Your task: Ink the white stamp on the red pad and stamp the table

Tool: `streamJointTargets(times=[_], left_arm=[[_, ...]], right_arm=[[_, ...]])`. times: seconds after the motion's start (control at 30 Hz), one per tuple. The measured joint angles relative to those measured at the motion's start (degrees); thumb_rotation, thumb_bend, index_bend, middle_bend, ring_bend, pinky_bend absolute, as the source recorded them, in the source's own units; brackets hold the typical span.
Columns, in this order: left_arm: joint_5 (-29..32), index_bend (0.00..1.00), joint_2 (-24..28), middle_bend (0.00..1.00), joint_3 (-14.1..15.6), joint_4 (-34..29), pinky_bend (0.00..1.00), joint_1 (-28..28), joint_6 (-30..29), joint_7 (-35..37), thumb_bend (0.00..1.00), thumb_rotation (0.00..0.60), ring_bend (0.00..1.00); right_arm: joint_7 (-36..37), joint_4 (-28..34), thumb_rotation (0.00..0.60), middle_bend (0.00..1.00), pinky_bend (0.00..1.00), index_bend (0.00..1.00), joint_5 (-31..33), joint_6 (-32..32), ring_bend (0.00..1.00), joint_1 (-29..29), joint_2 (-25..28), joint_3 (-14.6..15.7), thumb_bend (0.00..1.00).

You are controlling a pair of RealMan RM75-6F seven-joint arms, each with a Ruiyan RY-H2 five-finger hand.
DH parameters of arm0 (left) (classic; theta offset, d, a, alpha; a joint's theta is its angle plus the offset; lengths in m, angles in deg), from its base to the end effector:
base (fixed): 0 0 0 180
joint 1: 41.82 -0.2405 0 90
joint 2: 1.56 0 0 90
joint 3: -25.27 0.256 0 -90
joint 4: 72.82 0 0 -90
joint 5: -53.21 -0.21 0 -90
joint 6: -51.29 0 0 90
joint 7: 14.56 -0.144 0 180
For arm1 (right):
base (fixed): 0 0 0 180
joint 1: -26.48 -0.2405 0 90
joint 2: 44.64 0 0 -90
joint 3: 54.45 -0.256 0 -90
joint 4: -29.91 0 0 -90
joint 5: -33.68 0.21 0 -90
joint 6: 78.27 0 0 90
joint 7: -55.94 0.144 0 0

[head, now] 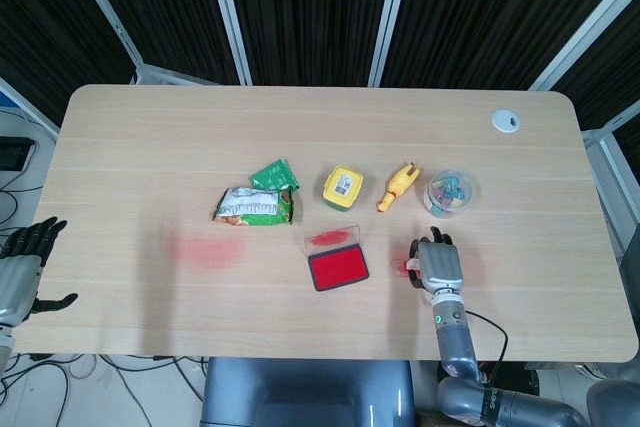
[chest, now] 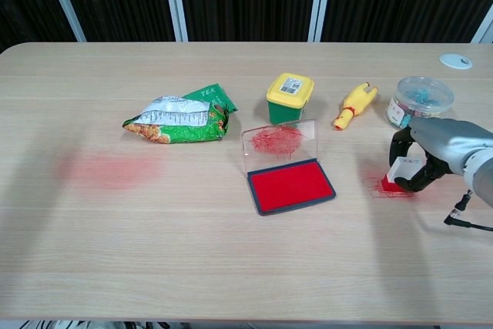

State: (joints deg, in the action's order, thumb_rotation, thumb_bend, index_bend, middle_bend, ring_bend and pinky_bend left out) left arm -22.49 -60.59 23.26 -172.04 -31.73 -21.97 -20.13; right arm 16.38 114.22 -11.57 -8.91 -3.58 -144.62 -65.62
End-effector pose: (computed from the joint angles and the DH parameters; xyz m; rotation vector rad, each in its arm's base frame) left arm -0.3116 0.2001 0.1554 -1.4395 -1.0410 -0.7089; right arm -0.2154 -0.2891 -0.0481 1.5012 -1.1402 0.5941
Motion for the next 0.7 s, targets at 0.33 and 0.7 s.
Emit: streamJointTargets(times=[0.33, 0.7], left_arm=[[0.2, 0.00, -0.1, 0.00, -0.1, -0.1, 0.00, 0.0, -0.1, -0.2, 0.00, 0.600, 0.00], [0.2, 0.00, -0.1, 0.00, 0.0, -0.1, 0.00, 0.1, 0.1, -0.2, 0.00, 0.600, 0.00]], right_arm=[[1.1, -0.9, 0.600, 0.62, 0.17, 0.72, -1.9, 1.1, 0.28, 0.2, -0.5, 0.3, 0.52], [2.7, 1.0, 0.600, 0.65, 0.17, 0.74, -4.9, 1.6, 0.30, 0.7, 0.6, 0.7, 0.54]])
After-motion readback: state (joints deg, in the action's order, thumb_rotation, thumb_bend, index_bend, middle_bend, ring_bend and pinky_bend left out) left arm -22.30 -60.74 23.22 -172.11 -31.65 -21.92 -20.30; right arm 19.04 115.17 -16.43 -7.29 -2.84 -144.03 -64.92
